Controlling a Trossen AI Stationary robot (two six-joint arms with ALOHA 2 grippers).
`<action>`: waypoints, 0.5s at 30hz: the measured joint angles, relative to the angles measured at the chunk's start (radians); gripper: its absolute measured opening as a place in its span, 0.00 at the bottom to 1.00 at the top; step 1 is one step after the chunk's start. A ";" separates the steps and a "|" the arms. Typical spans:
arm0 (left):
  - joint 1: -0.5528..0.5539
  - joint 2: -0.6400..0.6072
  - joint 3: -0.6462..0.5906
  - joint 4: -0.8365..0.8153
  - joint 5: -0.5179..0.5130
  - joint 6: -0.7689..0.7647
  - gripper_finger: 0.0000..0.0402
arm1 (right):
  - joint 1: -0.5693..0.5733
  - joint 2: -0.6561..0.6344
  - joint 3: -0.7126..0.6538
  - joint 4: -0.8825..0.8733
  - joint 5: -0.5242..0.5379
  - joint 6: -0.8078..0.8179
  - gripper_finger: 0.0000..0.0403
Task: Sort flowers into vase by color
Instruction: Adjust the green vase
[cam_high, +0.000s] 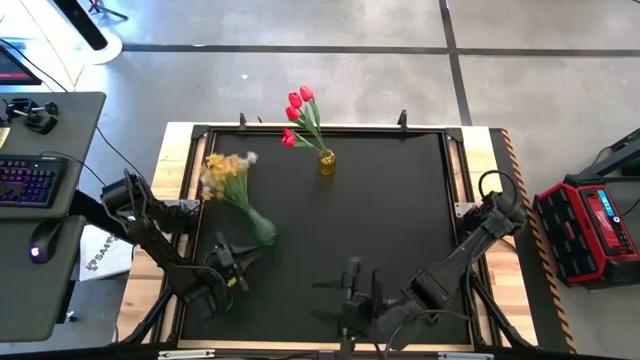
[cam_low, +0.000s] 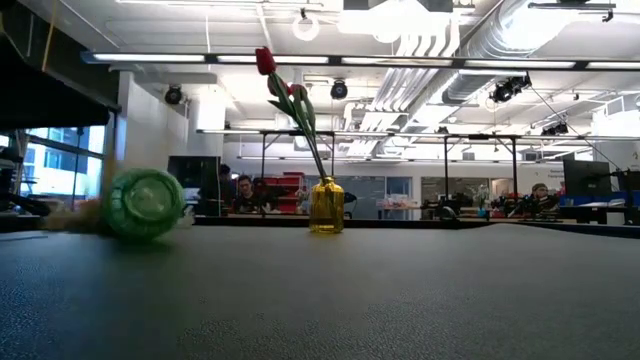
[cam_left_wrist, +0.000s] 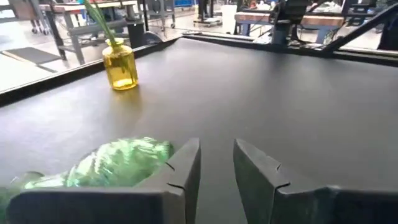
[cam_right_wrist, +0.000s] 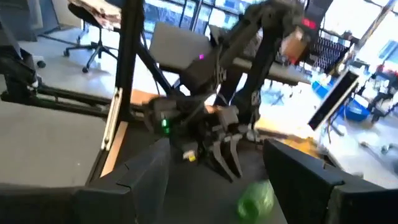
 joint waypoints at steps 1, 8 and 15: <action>0.000 0.000 0.005 0.000 0.003 0.008 0.20 | -0.004 0.000 0.000 -0.027 0.000 0.028 0.60; 0.027 0.000 0.017 -0.003 0.105 -0.086 0.19 | -0.122 0.039 0.000 -0.244 -0.111 0.311 0.60; 0.141 0.000 0.017 -0.212 0.419 -0.516 0.21 | -0.221 0.102 -0.001 -0.366 -0.124 0.372 0.60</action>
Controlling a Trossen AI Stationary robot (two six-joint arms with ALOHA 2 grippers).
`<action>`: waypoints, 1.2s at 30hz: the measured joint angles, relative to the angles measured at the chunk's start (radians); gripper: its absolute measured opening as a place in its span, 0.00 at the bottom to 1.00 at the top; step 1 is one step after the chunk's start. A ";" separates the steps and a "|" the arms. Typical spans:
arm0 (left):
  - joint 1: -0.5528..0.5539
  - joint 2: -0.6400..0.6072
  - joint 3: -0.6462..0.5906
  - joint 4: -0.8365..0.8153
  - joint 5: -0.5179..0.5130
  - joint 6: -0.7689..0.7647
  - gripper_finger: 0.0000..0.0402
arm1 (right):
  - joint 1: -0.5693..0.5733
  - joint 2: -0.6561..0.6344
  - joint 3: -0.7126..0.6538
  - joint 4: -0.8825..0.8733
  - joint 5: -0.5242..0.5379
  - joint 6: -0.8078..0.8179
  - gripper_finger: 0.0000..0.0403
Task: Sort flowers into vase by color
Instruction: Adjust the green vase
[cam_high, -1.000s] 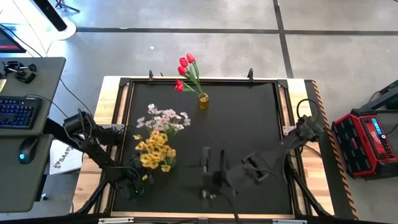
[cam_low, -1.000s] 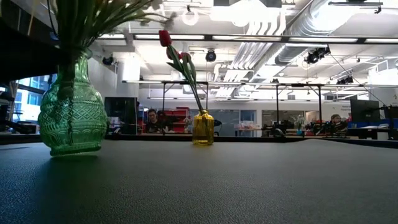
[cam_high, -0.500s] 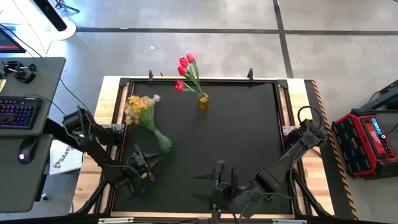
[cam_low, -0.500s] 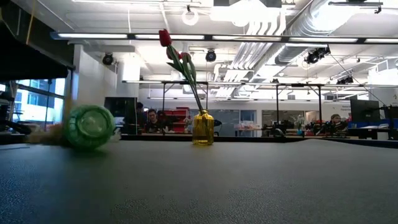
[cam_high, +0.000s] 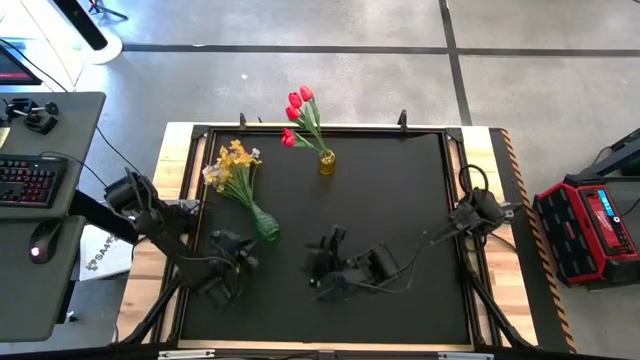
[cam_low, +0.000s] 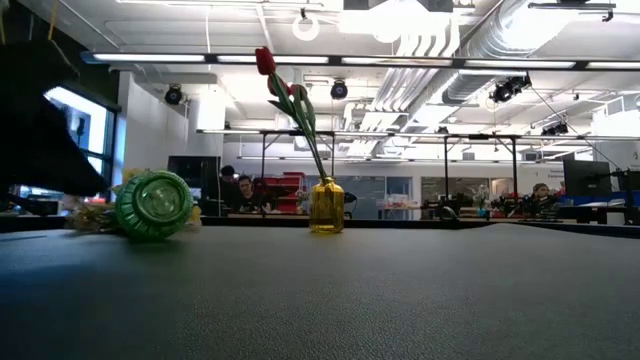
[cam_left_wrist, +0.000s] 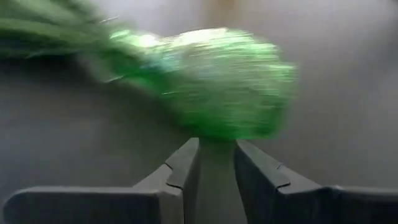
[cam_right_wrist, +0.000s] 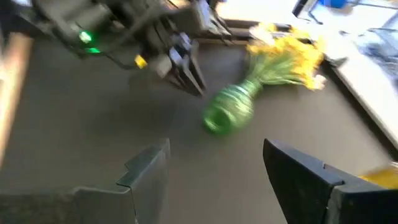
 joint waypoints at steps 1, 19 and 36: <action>0.010 -0.002 0.000 -0.033 0.039 -0.040 0.23 | -0.001 0.001 0.000 -0.029 0.019 0.004 0.60; -0.104 -0.359 0.000 -0.275 0.316 -0.129 0.60 | -0.373 0.109 -0.061 0.431 -0.603 -0.274 0.64; -0.138 -0.377 0.001 -0.270 0.313 0.004 0.60 | -0.484 0.579 0.541 0.188 -0.618 -0.144 0.80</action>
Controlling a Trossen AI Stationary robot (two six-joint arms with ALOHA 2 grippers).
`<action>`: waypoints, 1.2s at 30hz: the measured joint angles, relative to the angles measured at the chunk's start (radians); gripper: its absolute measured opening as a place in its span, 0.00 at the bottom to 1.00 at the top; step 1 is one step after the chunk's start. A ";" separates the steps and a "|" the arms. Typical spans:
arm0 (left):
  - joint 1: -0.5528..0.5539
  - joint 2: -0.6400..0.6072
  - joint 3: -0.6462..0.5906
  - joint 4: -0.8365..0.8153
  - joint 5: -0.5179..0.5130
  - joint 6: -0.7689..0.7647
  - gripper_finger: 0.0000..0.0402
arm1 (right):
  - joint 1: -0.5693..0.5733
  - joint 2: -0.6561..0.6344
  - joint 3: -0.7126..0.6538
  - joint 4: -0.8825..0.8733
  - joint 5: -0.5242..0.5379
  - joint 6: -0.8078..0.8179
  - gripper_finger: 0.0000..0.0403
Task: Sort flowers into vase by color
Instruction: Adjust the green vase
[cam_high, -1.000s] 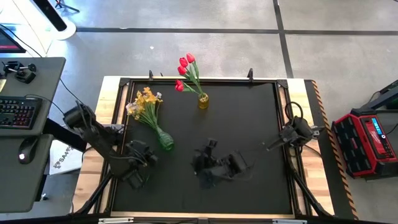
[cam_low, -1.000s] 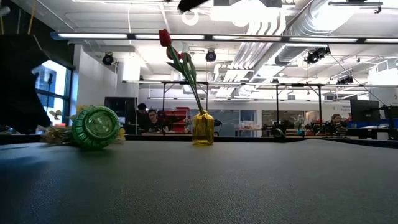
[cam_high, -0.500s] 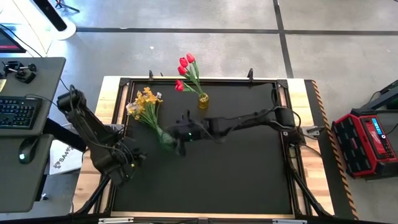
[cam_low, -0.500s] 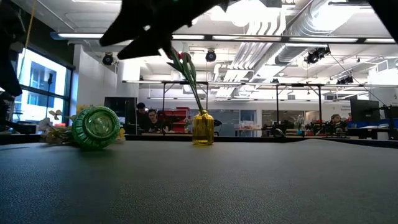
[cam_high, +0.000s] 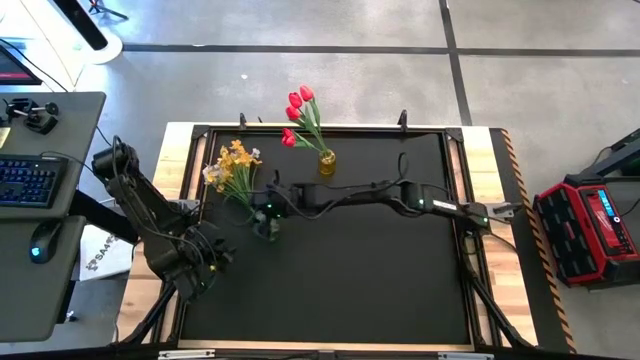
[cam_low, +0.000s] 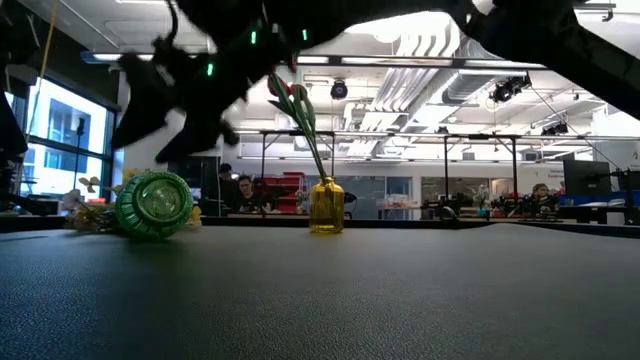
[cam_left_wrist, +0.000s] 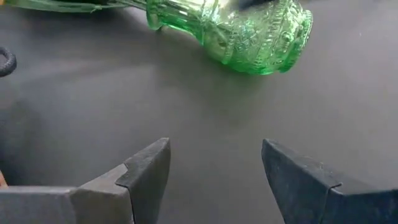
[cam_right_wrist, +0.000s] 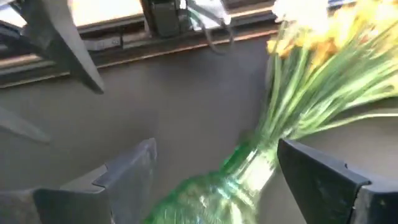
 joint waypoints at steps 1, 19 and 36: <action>0.000 0.000 0.000 0.000 0.000 0.007 0.60 | -0.007 0.000 -0.024 0.010 -0.020 0.018 0.80; 0.004 0.054 0.000 0.015 -0.071 0.043 0.60 | -0.031 -0.003 -0.033 -0.162 -0.295 0.118 0.80; 0.139 -0.022 0.033 -0.005 -0.227 0.205 0.60 | 0.052 -0.076 0.032 -0.522 0.275 -0.035 0.80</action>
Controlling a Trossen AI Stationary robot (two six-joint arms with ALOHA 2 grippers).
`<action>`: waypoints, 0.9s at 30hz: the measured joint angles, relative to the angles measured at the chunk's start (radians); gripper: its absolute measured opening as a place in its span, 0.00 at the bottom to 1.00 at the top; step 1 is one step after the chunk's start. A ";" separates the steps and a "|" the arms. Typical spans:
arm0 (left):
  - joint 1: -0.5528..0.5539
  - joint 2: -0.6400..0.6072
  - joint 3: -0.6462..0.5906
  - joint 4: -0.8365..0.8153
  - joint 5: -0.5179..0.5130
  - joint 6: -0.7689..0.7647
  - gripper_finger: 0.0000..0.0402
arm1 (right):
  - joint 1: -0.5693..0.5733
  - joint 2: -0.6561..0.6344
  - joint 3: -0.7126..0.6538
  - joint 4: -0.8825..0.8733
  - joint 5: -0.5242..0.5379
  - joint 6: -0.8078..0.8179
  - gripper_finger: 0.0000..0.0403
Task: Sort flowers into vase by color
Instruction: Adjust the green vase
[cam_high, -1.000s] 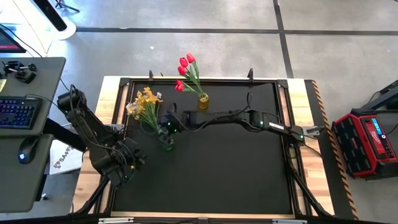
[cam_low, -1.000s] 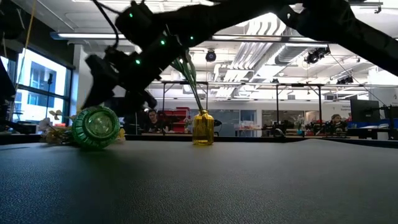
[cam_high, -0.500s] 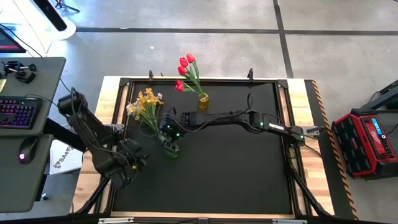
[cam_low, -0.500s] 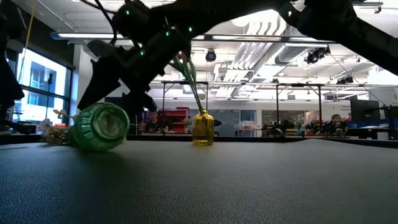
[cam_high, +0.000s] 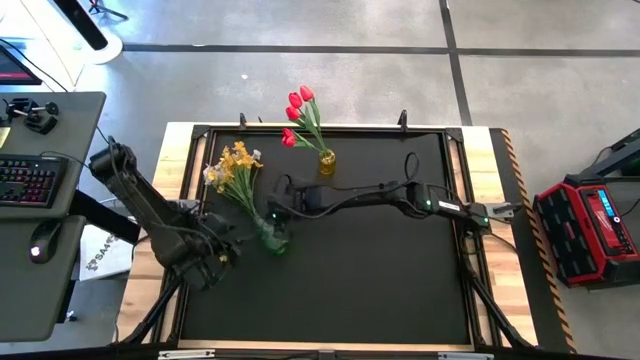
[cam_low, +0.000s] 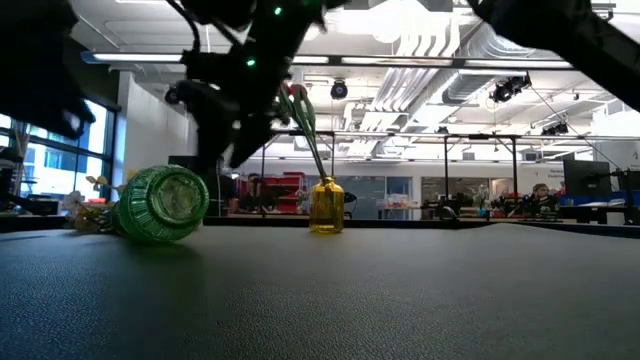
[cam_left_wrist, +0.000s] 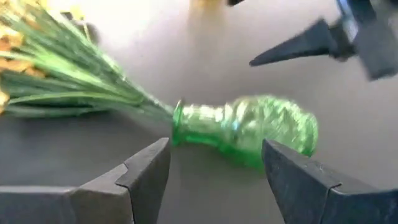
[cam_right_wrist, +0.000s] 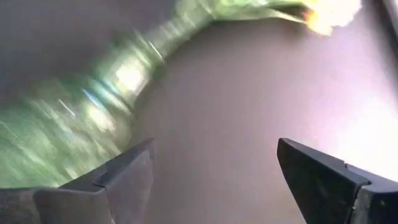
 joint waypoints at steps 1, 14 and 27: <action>0.014 -0.022 0.000 0.003 -0.008 0.018 0.60 | 0.012 -0.007 0.000 -0.061 0.075 0.003 0.80; 0.466 -0.147 0.000 -0.003 0.133 0.369 0.59 | 0.078 -0.076 -0.041 -0.596 0.393 0.179 0.77; 1.023 -0.284 0.099 0.020 0.188 0.875 0.44 | 0.058 -0.434 -0.740 -0.086 0.147 0.130 0.65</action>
